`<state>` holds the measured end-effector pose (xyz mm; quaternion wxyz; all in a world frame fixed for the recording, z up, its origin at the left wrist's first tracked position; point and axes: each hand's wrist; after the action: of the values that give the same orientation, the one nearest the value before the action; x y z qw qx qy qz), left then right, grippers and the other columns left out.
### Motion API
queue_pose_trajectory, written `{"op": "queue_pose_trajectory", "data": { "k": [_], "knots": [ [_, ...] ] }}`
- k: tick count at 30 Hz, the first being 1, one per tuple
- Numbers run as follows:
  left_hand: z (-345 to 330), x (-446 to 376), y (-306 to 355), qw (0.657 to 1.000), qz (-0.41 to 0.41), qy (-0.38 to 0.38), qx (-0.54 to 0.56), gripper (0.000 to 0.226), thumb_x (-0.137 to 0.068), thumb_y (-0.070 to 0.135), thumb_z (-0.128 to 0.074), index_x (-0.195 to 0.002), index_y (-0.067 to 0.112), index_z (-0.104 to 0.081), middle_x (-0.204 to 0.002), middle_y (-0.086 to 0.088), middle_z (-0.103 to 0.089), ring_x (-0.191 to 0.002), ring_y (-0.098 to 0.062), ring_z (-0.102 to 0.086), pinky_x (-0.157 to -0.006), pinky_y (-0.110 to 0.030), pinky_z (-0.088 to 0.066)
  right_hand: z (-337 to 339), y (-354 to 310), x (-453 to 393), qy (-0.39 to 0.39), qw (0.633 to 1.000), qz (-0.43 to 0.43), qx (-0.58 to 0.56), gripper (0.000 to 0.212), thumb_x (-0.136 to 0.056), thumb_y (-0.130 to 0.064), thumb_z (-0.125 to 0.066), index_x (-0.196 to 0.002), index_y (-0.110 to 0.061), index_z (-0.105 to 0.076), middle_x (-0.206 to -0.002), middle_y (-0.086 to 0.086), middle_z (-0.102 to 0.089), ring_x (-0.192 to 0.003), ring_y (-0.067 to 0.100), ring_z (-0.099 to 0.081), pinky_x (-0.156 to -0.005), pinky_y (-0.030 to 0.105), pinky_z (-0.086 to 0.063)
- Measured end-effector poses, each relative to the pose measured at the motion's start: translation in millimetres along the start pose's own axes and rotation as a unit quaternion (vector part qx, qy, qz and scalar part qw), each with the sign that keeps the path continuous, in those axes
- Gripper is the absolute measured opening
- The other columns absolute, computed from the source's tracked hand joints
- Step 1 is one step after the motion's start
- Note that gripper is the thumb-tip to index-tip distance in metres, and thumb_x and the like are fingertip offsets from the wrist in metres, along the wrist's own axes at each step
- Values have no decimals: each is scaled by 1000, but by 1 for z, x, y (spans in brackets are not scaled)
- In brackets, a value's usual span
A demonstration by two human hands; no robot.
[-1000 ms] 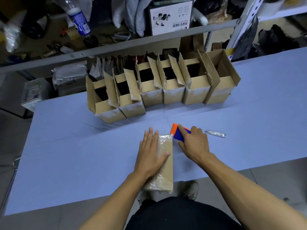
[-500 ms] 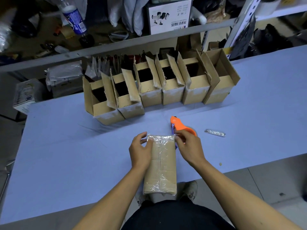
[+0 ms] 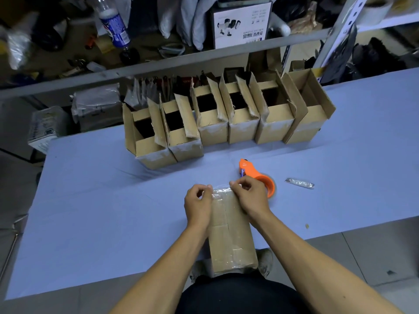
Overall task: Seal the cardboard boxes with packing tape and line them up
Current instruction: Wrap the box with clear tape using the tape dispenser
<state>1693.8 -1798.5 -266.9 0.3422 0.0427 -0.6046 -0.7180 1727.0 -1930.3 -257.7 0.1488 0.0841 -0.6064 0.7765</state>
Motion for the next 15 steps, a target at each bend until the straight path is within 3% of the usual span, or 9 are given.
{"op": "queue_pose_trajectory", "data": {
  "k": [3, 5, 7, 8, 11, 13, 15],
  "knots": [
    [8, -3, 42, 993, -108, 49, -7, 23, -91, 21, -66, -71, 15, -56, -88, -4, -59, -79, -7, -56, -73, -18, -42, -7, -40, -3, 18, 995, 75, -58, 23, -87, -12, -73, -67, -15, -59, -63, -11, -54, -62, 1, -46, -64, 19, -38],
    [11, -5, 68, 980, -181, 85, 2, 22, -92, 15, -65, -73, 9, -55, -92, -4, -57, -86, 2, -57, -72, -8, -39, -12, -65, -7, 28, 988, 136, -65, 23, -88, -14, -72, -69, -17, -59, -74, -1, -58, -69, 3, -50, -66, 17, -40],
    [13, -5, 73, 969, -223, 105, -9, 22, -92, 11, -64, -74, 6, -53, -98, -2, -54, -100, 6, -56, -76, -9, -43, -15, -72, -8, 28, 984, 173, -43, 21, -88, -15, -72, -72, -16, -59, -81, 3, -58, -75, 6, -54, -70, 20, -43],
    [14, -5, 68, 966, -232, 108, -24, 21, -91, 9, -63, -74, 7, -52, -102, -1, -54, -105, 7, -54, -79, -16, -47, -15, -68, -7, 27, 983, 179, -23, 21, -87, -13, -72, -72, -15, -59, -82, 1, -57, -77, 8, -55, -71, 21, -44],
    [16, -1, 43, 968, -223, 106, -39, 15, -88, 4, -61, -83, 13, -50, -115, -1, -55, -110, 9, -50, -85, -34, -51, -15, -52, 2, 22, 982, 185, 13, 23, -84, -7, -72, -71, -16, -55, -79, -6, -54, -78, 14, -55, -72, 22, -42],
    [14, 3, 43, 978, -183, 97, 4, 26, -86, 2, -60, -103, 16, -48, -128, -1, -51, -115, -2, -50, -92, -31, -49, -19, -51, 4, 19, 984, 175, 36, 17, -80, -5, -69, -79, -17, -56, -84, -7, -55, -83, 15, -54, -74, 27, -44],
    [13, 6, 46, 992, -112, 51, 29, 47, -86, 6, -61, -127, 19, -43, -137, 1, -47, -121, -8, -49, -97, -28, -46, -24, -50, 7, -7, 989, 136, 51, 24, -81, -11, -69, -103, -18, -59, -105, -4, -56, -100, 11, -53, -88, 27, -44]
  ]
}}
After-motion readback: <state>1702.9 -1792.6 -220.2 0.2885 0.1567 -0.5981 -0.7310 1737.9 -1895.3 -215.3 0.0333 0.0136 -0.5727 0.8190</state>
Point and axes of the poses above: each hand's wrist, its own x-axis away from the middle knuckle, its own z-axis out of the back of the hand, y = z × x
